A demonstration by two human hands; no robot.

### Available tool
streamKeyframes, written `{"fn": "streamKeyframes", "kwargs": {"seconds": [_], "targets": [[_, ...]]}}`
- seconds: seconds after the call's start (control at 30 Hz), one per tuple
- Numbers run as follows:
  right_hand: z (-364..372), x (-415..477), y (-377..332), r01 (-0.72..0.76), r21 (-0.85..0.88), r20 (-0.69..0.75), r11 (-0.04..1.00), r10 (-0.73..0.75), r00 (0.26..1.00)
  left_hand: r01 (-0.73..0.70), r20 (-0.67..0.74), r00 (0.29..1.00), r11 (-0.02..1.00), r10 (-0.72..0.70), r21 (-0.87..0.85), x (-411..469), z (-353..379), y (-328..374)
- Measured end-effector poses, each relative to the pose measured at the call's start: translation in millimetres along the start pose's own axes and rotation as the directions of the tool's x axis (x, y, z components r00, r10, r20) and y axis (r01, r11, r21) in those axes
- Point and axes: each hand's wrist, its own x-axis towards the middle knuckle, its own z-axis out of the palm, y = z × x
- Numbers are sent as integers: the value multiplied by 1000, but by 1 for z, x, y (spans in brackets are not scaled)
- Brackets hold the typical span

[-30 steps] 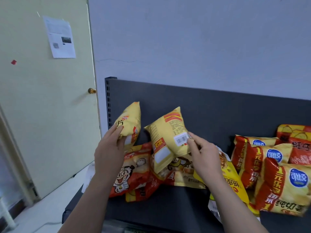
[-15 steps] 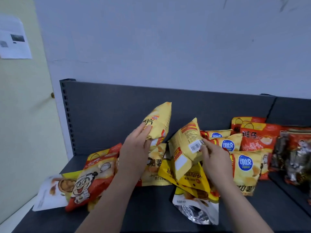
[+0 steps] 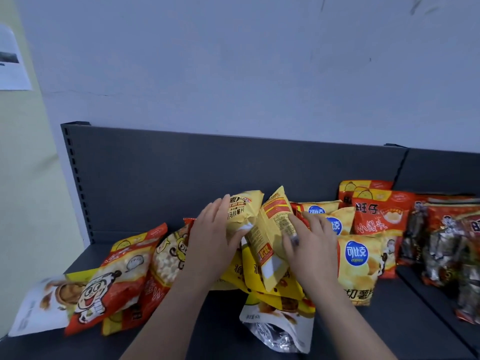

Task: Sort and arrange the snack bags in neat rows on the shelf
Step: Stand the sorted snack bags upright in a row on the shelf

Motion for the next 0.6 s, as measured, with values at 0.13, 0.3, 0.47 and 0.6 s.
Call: {"fn": "streamKeyframes", "kwargs": {"seconds": [0.13,0.3,0.47,0.6], "targets": [[-4,-1,-21,55,130,-26,990,-52,998,59,42,997,998,-59,3,-11,-16,-6],[-13,-11,-79,126,365,-82,922,-103,991,138,-54,989,989,-136,50,-32,-52,-40],[2,-31,-135,249,383,-223,890,-172,960,356,-33,935,929,-354,105,-67,-93,-101],[8,-44,-165,258,270,-293,928,-176,940,546,21,829,819,-558,177,-95,-115,-144]]}}
